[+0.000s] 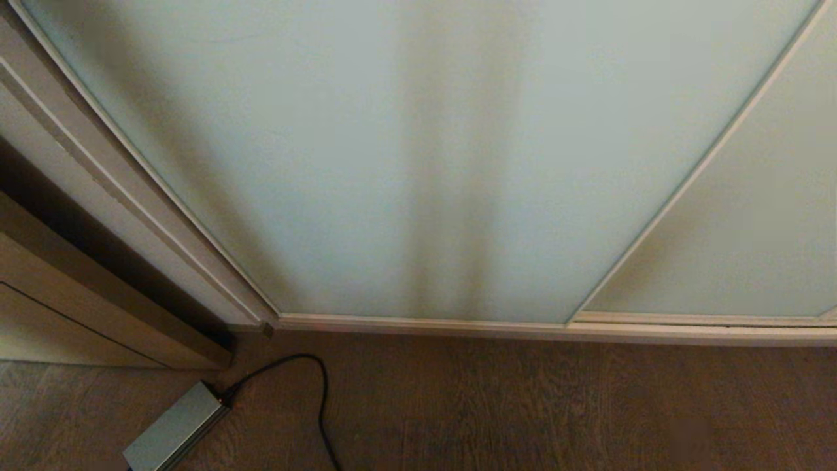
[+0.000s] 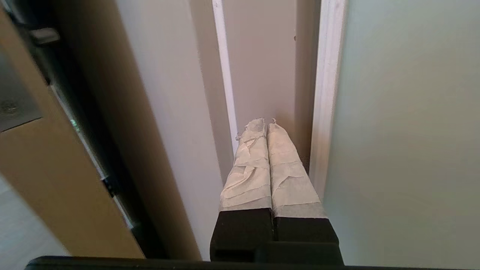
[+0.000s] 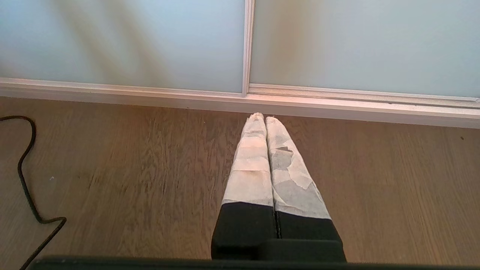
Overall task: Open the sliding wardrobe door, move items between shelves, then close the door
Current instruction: Open the door
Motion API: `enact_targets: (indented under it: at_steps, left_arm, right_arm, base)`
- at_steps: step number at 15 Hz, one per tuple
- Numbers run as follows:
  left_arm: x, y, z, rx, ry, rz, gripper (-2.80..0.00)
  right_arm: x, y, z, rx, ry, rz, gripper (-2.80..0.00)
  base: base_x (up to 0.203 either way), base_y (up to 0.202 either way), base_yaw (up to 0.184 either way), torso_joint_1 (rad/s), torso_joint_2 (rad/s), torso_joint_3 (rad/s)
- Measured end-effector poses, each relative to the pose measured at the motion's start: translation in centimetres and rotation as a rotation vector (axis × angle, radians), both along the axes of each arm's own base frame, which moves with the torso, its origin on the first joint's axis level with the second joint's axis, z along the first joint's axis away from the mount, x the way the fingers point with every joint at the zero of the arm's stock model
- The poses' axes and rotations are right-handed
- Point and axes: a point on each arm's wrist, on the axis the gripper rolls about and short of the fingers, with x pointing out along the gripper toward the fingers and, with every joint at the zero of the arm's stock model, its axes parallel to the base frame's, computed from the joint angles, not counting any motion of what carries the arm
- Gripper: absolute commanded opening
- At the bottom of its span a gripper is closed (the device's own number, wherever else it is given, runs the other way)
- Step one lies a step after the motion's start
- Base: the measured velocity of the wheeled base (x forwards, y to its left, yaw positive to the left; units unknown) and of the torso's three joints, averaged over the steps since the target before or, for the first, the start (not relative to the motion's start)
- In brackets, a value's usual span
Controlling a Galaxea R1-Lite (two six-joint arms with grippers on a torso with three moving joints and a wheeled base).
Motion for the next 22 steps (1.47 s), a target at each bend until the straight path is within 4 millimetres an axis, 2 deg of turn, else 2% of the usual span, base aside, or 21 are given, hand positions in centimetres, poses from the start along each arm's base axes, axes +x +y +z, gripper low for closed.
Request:
enact_targets:
  at_steps: [6, 14, 22]
  left_arm:
    - [1.4, 0.1, -0.4, 0.034, 0.019, -0.09, -2.8]
    - [1.9, 0.0, -0.6, 0.045, 0.023, -0.141, -2.8]
    - [0.3, -2.6, -0.2, 0.021, 0.046, -0.263, -2.8]
  right_arm:
    - [0.0, 0.0, 0.0, 0.0, 0.0, 0.0, -2.8]
    - [0.0, 0.0, 0.0, 0.0, 0.0, -0.001, -2.8]
    - [0.0, 0.0, 0.0, 0.0, 0.0, 0.001, -2.8]
  base:
    - [0.0, 0.0, 0.0, 0.0, 0.0, 0.0]
    - [0.0, 0.0, 0.0, 0.0, 0.0, 0.0]
    - [0.0, 0.0, 0.0, 0.0, 0.0, 0.0]
